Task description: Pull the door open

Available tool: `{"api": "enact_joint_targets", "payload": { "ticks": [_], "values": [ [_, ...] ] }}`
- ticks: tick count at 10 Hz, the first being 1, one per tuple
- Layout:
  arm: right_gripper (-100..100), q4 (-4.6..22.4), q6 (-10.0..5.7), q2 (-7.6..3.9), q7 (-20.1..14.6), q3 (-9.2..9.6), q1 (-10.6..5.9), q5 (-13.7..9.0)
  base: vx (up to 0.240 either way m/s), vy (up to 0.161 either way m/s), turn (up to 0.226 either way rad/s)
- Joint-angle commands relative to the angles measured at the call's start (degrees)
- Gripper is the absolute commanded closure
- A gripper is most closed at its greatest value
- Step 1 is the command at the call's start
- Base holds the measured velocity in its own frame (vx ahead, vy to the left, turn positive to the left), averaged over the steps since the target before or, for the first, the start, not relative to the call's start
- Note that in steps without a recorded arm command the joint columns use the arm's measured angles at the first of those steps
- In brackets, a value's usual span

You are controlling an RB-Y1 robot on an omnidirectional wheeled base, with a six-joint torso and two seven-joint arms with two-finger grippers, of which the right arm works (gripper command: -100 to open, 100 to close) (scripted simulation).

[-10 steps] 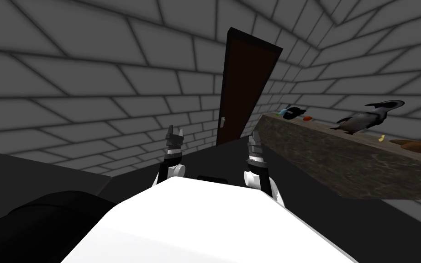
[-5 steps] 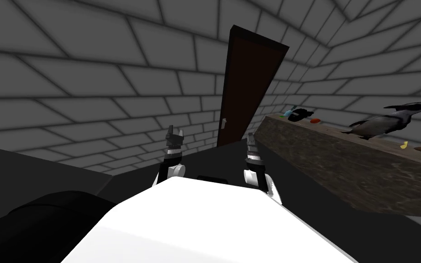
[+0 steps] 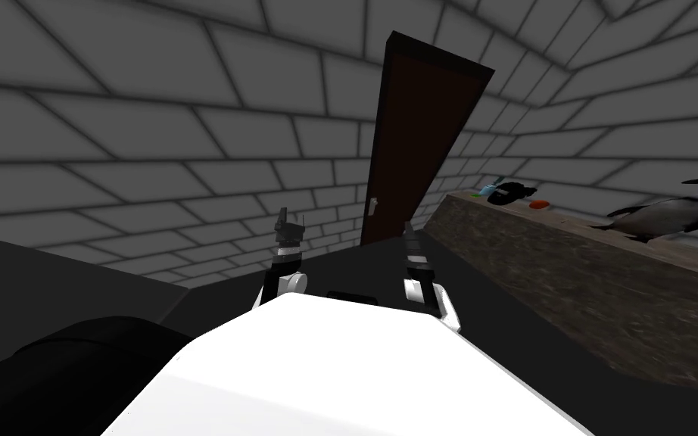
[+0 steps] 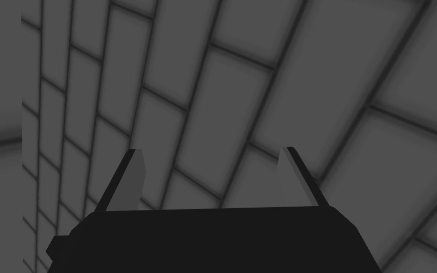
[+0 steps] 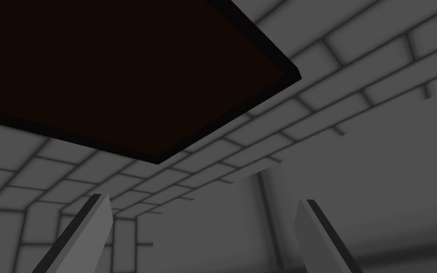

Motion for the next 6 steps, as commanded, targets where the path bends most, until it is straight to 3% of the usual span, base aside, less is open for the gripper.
{"api": "enact_joint_targets", "payload": {
  "ticks": [1,6],
  "values": [
    [-100,2.6,-0.45,-0.51,1.2,-0.86,-1.31,1.5,0.094,-0.051,0.065],
    [-100,10.1,-1.18,-1.46,5.1,-3.12,-5.67,6.5,0.093,-0.044,0.075]
  ]
}}
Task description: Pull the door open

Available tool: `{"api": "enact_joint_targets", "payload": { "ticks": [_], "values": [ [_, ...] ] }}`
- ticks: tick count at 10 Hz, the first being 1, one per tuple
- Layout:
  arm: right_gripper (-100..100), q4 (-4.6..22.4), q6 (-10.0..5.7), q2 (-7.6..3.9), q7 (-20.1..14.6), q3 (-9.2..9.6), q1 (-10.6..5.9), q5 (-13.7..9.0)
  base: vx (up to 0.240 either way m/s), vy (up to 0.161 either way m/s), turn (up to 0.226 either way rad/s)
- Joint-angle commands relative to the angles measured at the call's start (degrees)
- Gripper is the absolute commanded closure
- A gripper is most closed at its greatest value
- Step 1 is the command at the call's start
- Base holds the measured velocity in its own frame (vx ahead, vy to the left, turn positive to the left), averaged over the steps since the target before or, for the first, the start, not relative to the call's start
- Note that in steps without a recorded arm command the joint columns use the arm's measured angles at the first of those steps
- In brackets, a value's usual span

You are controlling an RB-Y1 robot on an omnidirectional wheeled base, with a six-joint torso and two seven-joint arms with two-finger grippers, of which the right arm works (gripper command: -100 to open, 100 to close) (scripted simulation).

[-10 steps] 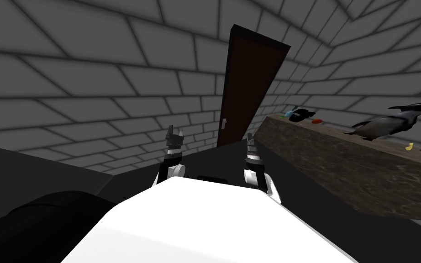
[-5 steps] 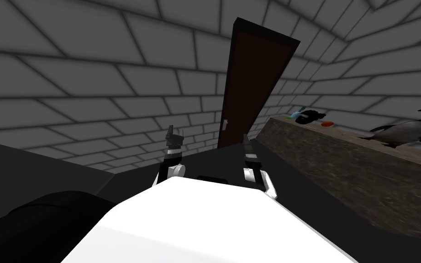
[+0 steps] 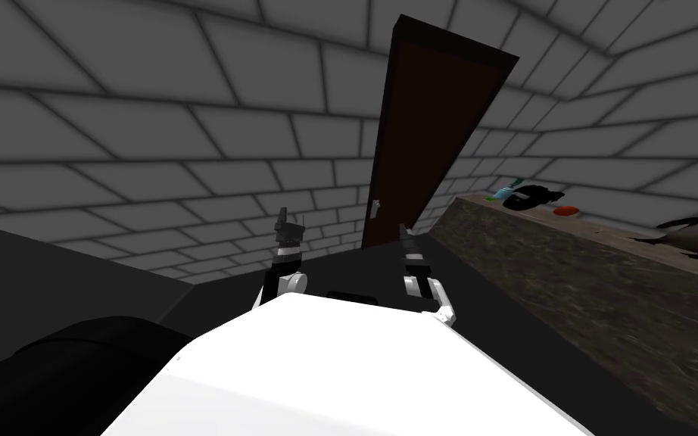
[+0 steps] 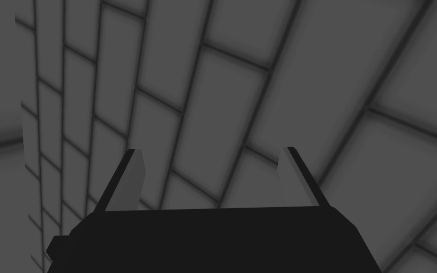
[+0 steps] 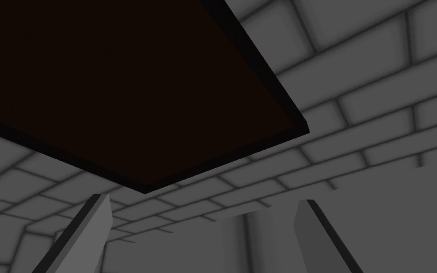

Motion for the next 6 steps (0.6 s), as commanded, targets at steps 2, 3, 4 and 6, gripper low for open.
{"api": "enact_joint_targets", "payload": {
  "ticks": [2,3,4,6],
  "values": [
    [-100,4.4,-0.73,-0.34,2.3,-1.25,-2.34,2.8,0.096,-0.047,0.078],
    [-100,5.9,-0.88,-0.48,3.1,-1.72,-3.25,3.8,0.097,-0.066,0.072],
    [-100,7.6,-1.03,-0.63,3.9,-2.19,-4.15,4.8,0.077,-0.047,0.077],
    [-100,11.0,-1.34,-0.88,5.5,-3.13,-5.97,6.9,0.099,-0.052,0.071]
  ]
}}
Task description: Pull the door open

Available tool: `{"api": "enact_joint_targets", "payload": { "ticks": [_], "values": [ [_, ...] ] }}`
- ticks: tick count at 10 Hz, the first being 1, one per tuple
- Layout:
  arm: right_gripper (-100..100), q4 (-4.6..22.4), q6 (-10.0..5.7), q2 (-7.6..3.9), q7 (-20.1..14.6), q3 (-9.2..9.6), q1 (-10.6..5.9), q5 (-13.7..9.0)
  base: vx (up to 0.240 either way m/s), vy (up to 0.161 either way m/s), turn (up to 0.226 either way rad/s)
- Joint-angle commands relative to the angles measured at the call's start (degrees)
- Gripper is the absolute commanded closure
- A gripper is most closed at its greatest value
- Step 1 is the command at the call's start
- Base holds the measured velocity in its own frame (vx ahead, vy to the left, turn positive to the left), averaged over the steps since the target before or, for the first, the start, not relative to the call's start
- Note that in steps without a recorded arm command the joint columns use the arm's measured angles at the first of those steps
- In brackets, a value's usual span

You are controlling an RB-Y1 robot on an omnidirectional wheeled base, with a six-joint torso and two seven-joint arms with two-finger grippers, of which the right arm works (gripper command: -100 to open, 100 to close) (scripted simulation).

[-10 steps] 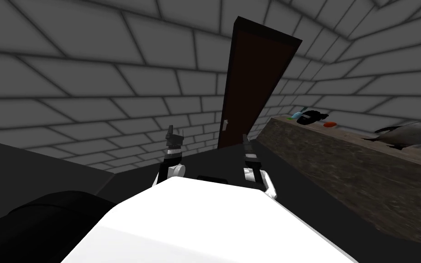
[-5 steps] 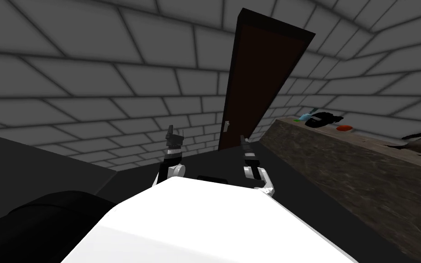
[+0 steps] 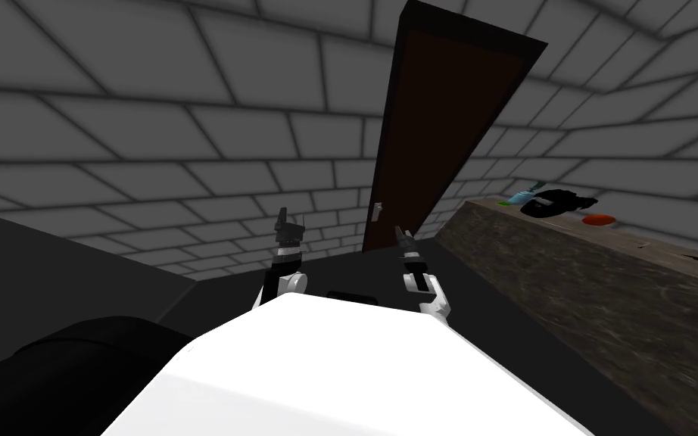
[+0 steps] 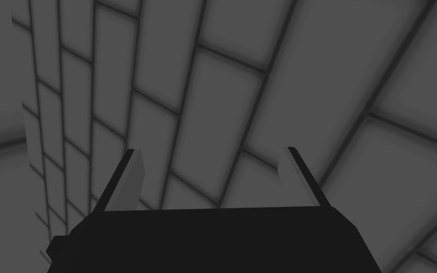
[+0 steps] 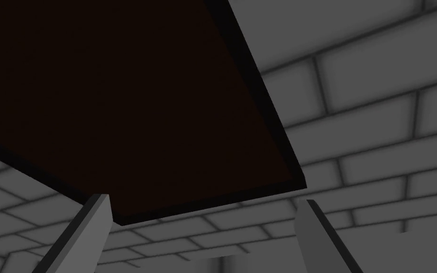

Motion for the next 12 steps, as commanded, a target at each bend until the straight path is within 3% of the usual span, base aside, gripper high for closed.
{"api": "enact_joint_targets", "payload": {
  "ticks": [1,12],
  "values": [
    [-100,2.7,-0.39,-0.03,1.6,-0.74,-1.38,1.8,0.095,-0.046,0.077],
    [-100,19.3,-1.95,-0.86,9.9,-5.6,-10.77,12.6,0.089,-0.055,0.072]
  ]
}}
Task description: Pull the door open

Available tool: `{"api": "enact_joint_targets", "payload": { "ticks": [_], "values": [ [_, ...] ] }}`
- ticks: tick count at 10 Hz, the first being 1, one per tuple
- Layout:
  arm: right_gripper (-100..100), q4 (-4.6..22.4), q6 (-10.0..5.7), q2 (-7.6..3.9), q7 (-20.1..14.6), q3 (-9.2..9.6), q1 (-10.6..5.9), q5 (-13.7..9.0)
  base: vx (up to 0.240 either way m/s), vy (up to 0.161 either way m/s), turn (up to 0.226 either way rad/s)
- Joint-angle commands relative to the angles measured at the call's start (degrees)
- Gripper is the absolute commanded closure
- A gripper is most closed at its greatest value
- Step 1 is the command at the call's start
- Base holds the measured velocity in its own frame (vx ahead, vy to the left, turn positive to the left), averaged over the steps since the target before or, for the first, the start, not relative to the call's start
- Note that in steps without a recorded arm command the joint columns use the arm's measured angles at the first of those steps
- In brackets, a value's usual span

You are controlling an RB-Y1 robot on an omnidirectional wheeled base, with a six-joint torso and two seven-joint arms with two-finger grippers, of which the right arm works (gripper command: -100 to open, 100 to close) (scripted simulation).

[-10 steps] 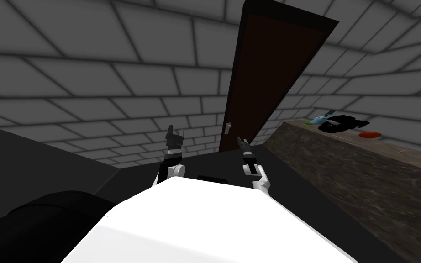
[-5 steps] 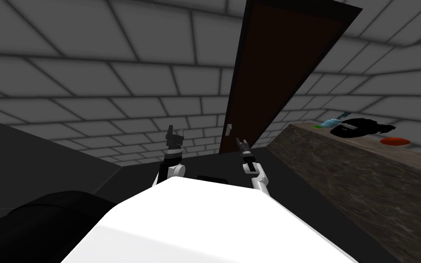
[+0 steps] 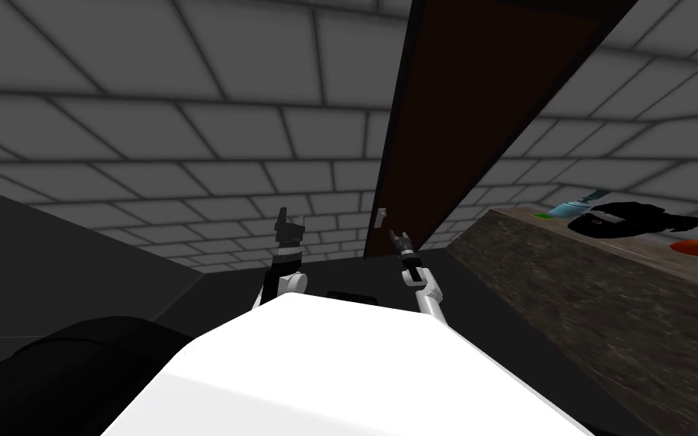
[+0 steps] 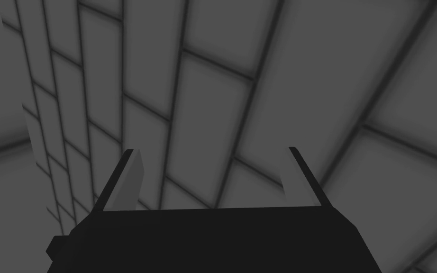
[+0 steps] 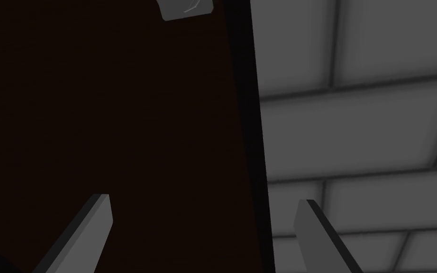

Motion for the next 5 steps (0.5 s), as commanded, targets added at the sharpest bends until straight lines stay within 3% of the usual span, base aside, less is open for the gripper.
{"api": "enact_joint_targets", "payload": {
  "ticks": [1,5],
  "values": [
    [-100,2.4,-0.37,-0.01,1.3,-0.74,-1.28,1.4,0.078,-0.06,0.063],
    [-100,7.4,-0.84,-0.14,3.8,-2.19,-4.09,4.6,0.08,-0.054,0.059]
  ]
}}
